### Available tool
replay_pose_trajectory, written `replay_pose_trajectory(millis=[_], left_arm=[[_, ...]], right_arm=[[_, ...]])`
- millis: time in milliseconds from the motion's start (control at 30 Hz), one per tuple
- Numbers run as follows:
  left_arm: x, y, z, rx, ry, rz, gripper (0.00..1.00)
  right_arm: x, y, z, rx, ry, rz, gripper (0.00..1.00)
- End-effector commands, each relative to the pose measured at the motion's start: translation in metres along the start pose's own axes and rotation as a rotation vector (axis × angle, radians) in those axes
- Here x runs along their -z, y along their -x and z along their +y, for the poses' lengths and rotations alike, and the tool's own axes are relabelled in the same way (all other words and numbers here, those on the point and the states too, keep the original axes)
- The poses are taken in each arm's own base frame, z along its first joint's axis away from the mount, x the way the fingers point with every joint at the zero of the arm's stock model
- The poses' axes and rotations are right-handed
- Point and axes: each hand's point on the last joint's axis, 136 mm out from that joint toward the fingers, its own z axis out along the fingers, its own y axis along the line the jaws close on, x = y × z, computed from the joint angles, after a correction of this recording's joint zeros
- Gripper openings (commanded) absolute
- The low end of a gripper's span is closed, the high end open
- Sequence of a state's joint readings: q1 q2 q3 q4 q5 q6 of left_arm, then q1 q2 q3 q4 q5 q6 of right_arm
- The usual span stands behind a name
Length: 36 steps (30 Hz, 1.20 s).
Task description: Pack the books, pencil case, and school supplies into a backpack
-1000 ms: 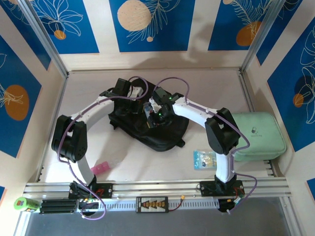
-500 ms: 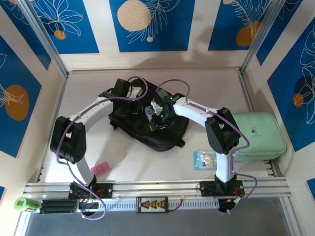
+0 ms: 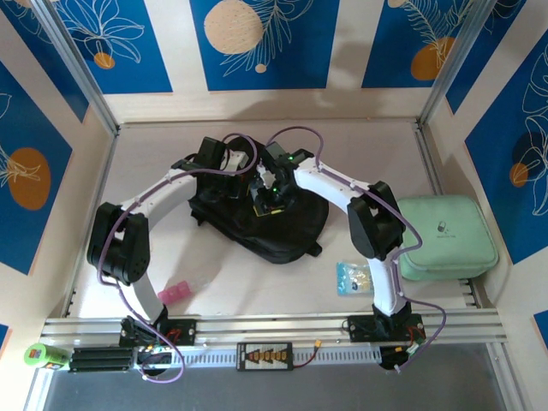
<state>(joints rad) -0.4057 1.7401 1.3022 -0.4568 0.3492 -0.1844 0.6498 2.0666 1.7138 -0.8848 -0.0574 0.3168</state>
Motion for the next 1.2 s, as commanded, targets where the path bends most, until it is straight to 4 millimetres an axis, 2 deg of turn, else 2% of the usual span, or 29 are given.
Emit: replay_pose_trajectory(millis=[0, 367, 567, 700, 867, 1167], left_arm=[[0.011, -0.005, -0.012, -0.006, -0.047, 0.006, 0.00], [0.004, -0.011, -0.003, 0.012, -0.013, 0.034, 0.00], [0.002, -0.010, -0.001, 0.033, -0.007, 0.032, 0.00], [-0.002, -0.010, 0.000, 0.050, -0.006, 0.038, 0.00], [-0.007, -0.011, 0.003, 0.071, 0.003, 0.045, 0.00], [0.001, -0.004, 0.000, 0.098, 0.002, 0.049, 0.00]], right_arm=[[0.020, 0.031, 0.013, -0.004, 0.048, -0.101, 0.39], [0.048, 0.048, 0.021, -0.024, 0.095, -0.253, 0.41], [0.061, 0.065, 0.032, -0.024, 0.154, -0.346, 0.44], [0.060, 0.076, 0.035, -0.042, 0.196, -0.381, 0.44], [0.048, 0.089, 0.041, -0.070, 0.258, -0.414, 0.44], [0.025, 0.100, 0.030, -0.126, 0.278, -0.450, 0.40]])
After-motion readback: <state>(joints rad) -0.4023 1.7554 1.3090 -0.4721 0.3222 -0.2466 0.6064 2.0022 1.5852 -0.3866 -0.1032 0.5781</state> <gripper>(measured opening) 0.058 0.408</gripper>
